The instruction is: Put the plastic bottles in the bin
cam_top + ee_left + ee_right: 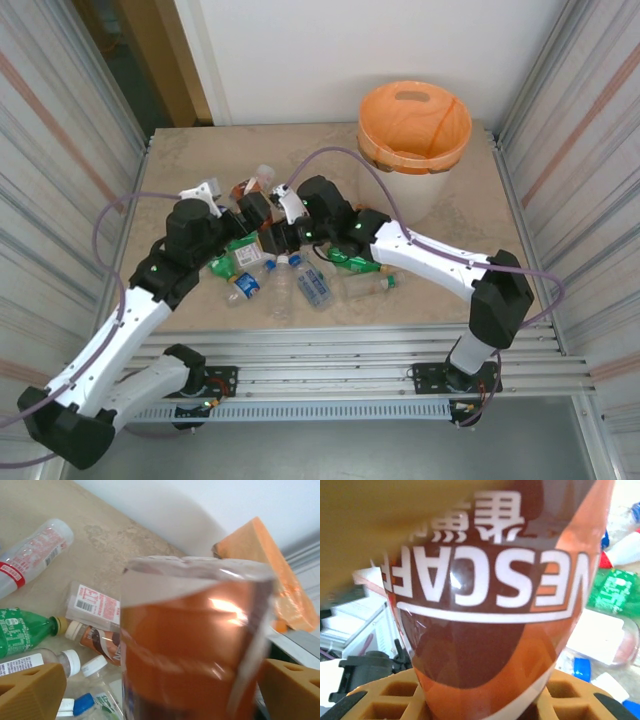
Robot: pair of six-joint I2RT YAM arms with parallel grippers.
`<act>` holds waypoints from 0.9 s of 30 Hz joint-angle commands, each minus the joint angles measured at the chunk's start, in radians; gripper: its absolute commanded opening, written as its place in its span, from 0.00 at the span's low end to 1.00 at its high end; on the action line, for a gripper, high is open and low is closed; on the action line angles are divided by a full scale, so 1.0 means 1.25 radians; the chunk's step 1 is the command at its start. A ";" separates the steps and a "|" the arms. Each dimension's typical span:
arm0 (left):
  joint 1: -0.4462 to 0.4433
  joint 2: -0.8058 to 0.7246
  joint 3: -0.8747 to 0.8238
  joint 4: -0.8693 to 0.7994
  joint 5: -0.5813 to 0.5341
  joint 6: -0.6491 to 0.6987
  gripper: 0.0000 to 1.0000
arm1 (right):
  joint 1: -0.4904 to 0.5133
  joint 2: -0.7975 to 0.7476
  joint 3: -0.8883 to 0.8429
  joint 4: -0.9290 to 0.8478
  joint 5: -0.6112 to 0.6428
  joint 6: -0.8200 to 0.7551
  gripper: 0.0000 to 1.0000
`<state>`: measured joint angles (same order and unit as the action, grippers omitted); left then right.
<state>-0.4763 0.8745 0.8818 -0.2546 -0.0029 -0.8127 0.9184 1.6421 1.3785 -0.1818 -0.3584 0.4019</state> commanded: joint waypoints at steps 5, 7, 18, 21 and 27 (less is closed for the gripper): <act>-0.003 -0.134 0.019 -0.041 -0.067 0.083 0.99 | -0.085 -0.107 0.034 -0.144 0.074 -0.027 0.11; -0.003 -0.161 0.011 -0.060 -0.095 0.104 0.99 | -0.115 -0.137 0.061 -0.190 0.095 -0.042 0.11; -0.002 -0.232 -0.037 -0.149 -0.275 0.141 0.99 | -0.387 -0.145 0.344 -0.442 0.161 -0.132 0.12; 0.000 -0.227 -0.040 -0.158 -0.287 0.149 0.99 | -0.475 -0.103 0.421 -0.470 0.118 -0.143 0.10; 0.013 -0.207 -0.049 -0.163 -0.299 0.152 0.99 | -0.591 0.033 0.571 -0.530 0.033 -0.156 0.08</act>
<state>-0.4721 0.6029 0.8352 -0.4503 -0.3359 -0.6464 0.2195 1.6035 2.0300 -0.7624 -0.2356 0.2455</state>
